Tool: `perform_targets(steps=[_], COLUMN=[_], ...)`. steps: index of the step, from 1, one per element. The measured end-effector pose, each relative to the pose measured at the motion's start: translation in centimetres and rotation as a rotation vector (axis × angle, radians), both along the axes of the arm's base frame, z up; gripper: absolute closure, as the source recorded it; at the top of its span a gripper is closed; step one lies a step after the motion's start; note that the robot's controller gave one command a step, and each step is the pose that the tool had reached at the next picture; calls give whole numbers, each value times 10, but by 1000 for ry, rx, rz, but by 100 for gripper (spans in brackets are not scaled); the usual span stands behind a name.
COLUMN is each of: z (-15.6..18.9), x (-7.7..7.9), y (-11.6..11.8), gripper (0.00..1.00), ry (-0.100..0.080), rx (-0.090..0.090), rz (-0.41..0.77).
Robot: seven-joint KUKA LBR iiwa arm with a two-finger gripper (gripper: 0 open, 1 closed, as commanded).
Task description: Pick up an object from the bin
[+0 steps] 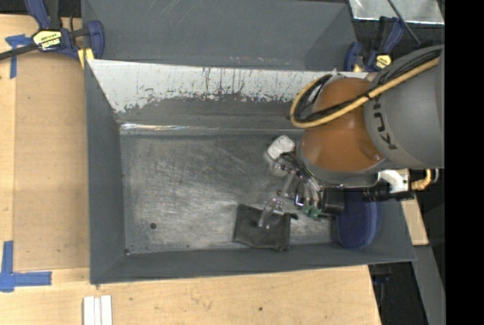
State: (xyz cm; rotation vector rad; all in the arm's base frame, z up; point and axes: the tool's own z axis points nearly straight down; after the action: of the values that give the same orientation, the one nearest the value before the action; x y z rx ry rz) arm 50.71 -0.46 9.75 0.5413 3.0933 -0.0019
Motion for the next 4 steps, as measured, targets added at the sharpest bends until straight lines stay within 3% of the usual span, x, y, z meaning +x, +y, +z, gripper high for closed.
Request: perform_targets(steps=[1,2,3,4], z=[-1,-1,-1,122], x=[0,0,0,-5], y=[1,2,2,21], gripper=[100,0,100,100], ry=[1,1,1,-7], rx=[1,1,1,0], rz=[6,6,6,466])
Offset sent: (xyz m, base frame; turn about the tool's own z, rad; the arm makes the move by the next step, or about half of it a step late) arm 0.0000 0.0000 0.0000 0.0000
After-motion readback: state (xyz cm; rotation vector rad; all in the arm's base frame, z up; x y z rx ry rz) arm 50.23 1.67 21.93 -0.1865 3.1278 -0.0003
